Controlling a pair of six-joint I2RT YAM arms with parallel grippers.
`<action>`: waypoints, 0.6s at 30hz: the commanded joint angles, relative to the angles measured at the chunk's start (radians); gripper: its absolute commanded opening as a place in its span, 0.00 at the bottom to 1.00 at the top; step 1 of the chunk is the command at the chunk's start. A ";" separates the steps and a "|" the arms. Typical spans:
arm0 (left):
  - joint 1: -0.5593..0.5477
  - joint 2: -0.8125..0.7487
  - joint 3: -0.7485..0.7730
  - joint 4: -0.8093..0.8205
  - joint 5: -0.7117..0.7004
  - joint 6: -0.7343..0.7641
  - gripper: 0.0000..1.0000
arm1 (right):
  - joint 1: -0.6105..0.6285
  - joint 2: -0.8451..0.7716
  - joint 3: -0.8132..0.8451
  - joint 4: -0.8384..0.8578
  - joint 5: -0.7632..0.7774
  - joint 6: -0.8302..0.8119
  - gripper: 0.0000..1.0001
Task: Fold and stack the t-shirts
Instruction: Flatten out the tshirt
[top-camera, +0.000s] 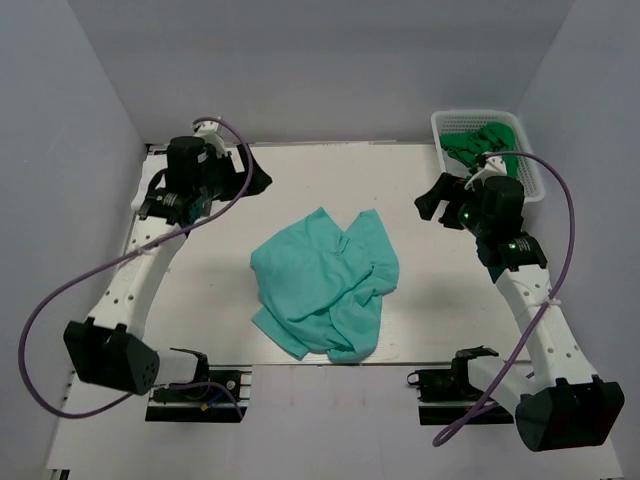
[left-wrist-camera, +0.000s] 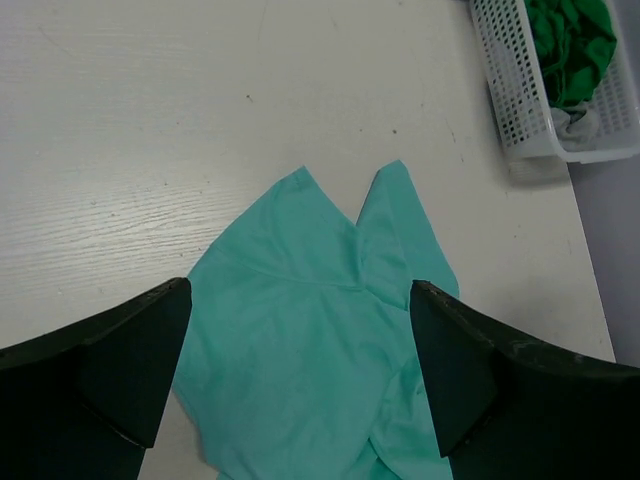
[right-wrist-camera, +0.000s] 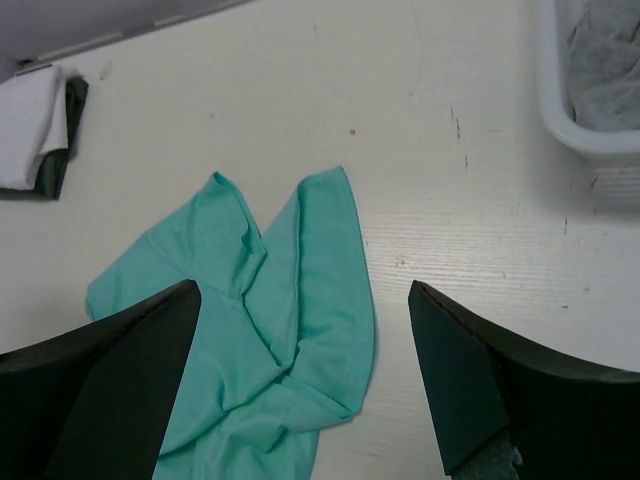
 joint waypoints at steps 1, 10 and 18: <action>-0.006 0.077 0.082 -0.086 0.055 0.005 1.00 | -0.001 0.026 0.056 -0.053 -0.011 -0.012 0.90; -0.036 0.315 0.226 -0.114 0.111 0.007 1.00 | 0.007 0.090 0.029 0.007 -0.106 -0.147 0.90; -0.159 0.657 0.555 -0.252 -0.020 0.019 1.00 | 0.025 0.333 0.194 -0.100 -0.060 -0.149 0.90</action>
